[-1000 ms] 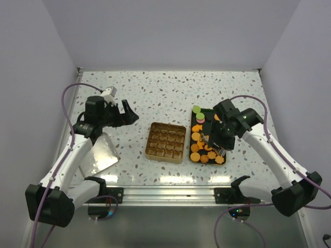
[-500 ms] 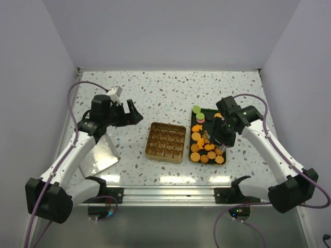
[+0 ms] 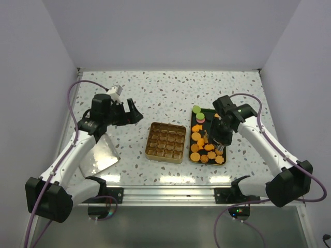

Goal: Pack the cookies

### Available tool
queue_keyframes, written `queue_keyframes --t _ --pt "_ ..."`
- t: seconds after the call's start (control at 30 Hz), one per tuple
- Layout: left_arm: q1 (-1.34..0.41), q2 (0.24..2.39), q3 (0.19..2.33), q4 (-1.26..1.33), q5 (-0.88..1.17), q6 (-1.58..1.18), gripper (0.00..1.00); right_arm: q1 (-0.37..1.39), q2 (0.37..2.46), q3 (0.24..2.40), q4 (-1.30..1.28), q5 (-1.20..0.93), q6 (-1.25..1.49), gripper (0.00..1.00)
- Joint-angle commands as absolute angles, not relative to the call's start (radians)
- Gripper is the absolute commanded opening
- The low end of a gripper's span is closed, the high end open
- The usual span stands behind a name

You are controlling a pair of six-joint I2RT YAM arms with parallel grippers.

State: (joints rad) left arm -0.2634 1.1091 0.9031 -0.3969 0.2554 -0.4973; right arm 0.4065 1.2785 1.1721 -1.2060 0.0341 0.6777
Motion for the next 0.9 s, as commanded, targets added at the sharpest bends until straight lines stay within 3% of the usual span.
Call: queue_keyframes --t 0.0,0.37,0.87 --pt "-0.27 1.094 0.91 -0.36 0.244 -0.502 1.0 0.405 1.287 1.152 -1.181 0.028 0.667 0.48" --pt "-0.27 1.104 0.91 -0.356 0.244 -0.494 1.0 0.406 1.282 1.141 -1.181 0.02 0.678 0.37" --pt "-0.27 1.109 0.916 -0.34 0.244 -0.495 1.0 0.405 1.298 1.406 -1.295 0.066 0.675 0.2"
